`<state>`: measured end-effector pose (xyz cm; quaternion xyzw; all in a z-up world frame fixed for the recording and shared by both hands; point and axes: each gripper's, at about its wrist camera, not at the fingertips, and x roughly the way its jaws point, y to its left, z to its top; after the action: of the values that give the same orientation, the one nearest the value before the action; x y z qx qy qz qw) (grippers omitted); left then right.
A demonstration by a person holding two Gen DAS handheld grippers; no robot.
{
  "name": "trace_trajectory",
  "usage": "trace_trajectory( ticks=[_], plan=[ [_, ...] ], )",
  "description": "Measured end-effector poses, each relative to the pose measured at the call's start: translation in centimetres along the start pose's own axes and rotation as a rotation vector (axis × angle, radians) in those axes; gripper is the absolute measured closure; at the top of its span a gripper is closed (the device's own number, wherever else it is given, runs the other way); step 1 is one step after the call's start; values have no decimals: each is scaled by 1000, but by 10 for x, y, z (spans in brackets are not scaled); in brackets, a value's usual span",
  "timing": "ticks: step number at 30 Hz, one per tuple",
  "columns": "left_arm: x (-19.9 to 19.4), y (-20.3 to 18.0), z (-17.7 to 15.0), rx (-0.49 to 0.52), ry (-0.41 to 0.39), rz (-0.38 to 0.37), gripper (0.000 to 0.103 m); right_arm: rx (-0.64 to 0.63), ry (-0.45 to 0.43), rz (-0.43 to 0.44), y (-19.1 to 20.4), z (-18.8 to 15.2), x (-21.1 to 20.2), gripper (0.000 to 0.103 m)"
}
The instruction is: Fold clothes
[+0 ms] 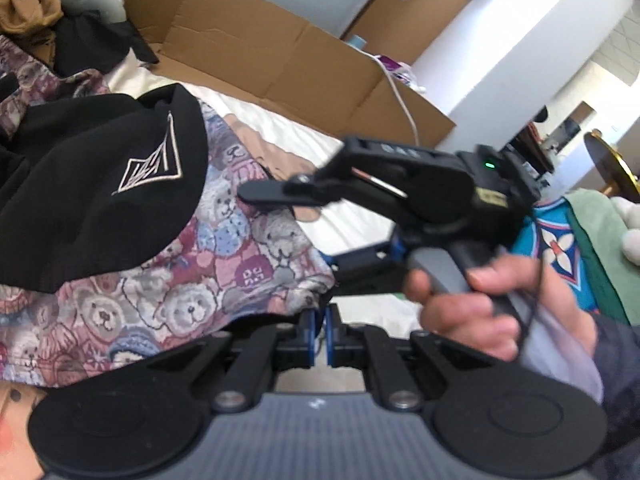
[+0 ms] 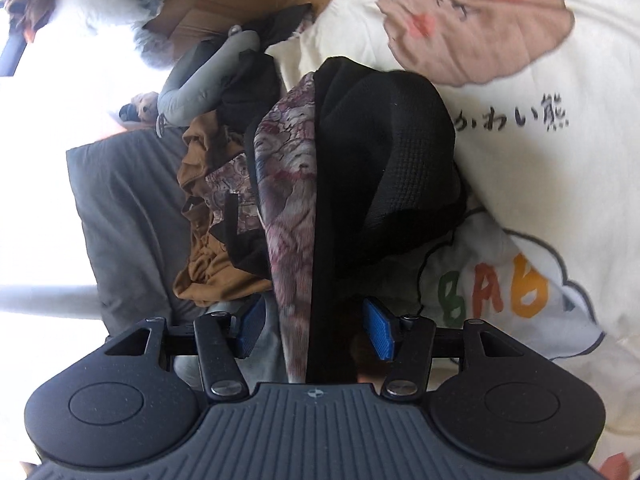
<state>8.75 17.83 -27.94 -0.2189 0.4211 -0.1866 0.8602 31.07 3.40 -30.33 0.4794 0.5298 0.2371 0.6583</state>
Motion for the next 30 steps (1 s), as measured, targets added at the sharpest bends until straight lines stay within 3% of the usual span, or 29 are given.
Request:
trace_trajectory(
  ticks=[8, 16, 24, 30],
  plan=[
    [-23, 5, -21, -66, 21, -28, 99, 85, -1, 53, -13, 3, 2, 45],
    [-46, 18, -30, -161, -3, 4, 99, 114, -13, 81, -20, -2, -5, 45],
    [-38, 3, -25, -93, -7, -8, 99, 78, 43, 36, -21, -15, -2, 59],
    [-32, -5, -26, -20, 5, 27, 99, 5, 70, -4, -8, -21, 0, 59]
  ],
)
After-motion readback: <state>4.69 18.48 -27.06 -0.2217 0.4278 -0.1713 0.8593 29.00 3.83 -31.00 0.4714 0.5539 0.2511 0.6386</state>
